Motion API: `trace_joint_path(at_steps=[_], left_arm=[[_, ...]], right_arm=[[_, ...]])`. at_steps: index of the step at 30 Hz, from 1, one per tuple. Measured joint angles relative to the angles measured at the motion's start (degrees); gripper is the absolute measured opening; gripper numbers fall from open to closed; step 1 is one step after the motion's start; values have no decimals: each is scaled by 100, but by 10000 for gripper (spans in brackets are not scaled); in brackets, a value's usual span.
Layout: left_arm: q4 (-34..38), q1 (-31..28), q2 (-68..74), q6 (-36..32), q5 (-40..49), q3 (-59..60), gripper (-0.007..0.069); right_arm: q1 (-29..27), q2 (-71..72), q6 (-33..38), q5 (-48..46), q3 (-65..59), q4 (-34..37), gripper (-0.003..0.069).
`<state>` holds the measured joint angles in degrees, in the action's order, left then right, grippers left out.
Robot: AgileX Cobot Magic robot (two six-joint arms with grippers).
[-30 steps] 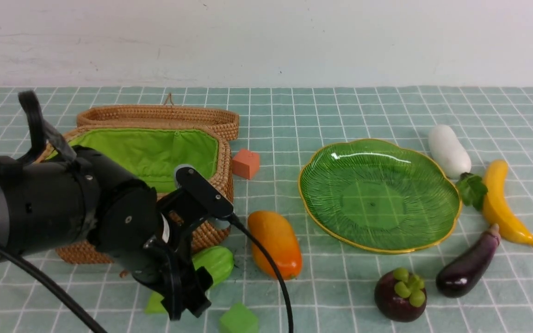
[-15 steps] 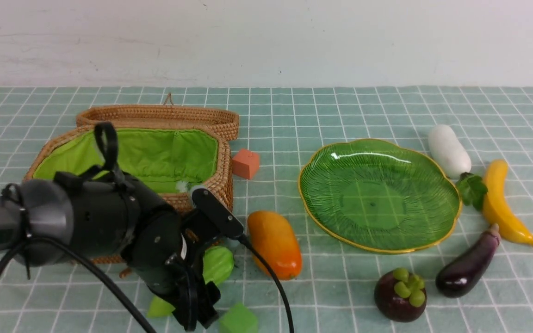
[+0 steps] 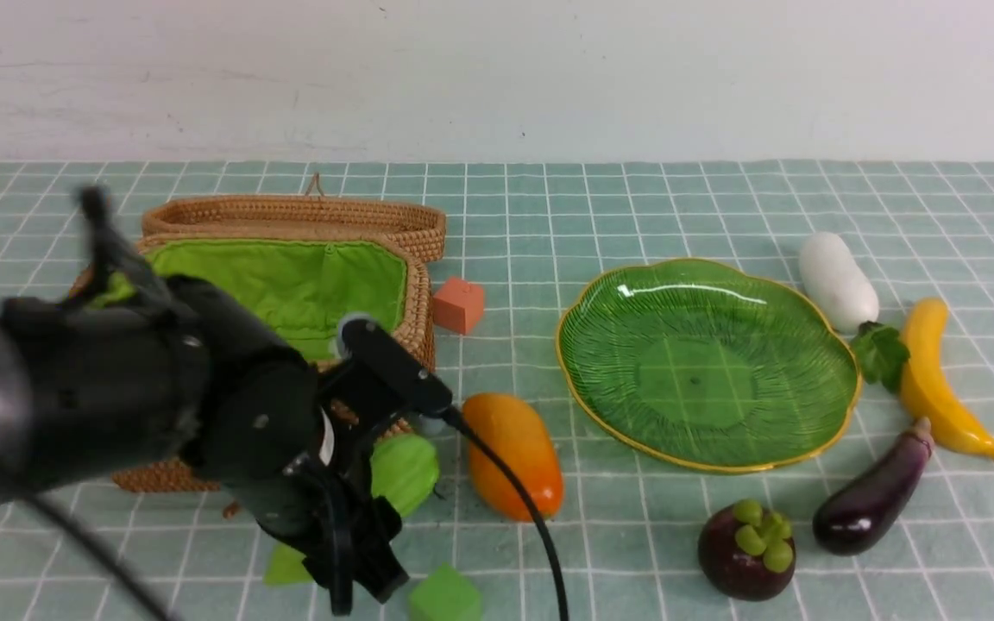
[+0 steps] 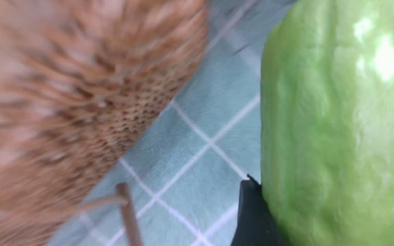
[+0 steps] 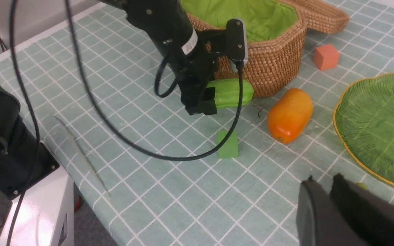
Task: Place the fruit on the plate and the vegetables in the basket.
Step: Take a chayote with your left arm and place it on the basket on the left, then grab the mango with your left arm and place it on the right plate
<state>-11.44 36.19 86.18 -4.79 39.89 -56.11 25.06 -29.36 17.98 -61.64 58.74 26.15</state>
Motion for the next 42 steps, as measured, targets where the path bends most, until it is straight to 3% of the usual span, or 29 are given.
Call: trace_joint_path(at_steps=[3,8,16,23,25,26,28,34,37,39,40,42], left_arm=[[-310,96,-706,-153,321,-358,424],[-928,-485,-988,-1033,464,-1115,424],[-780,-1496,-101,-2567,477,-1490,424],[-1059,-1755,367,-2274,344,-1490,434],[-1176,-1755,367,-2143,290,-1490,475],[-1238,-1755,343,-1910,219,-1490,564],[-1279,-1755,304,-1655,182,-1490,637],[-1240,-1755,216,-1070,261,-1496,655],[-470,-1633,54,13,509,-1496,558],[-212,-1515,-8,347,590,-1496,506],[185,-1173,-116,843,694,-1496,383],[536,-630,-184,1340,794,-1503,216]], right_arm=[[0,0,0,428,0,2,82],[0,0,0,1307,0,16,85],[0,0,0,1582,0,21,87],[0,0,0,1319,0,21,87],[0,0,0,1260,0,21,87],[0,0,0,1228,0,46,87],[0,0,0,1185,0,111,87],[0,0,0,973,0,214,87],[0,0,-13,560,139,114,87],[0,6,-50,385,218,35,87],[0,20,-195,75,375,-177,87],[0,49,-488,-327,539,-469,90]])
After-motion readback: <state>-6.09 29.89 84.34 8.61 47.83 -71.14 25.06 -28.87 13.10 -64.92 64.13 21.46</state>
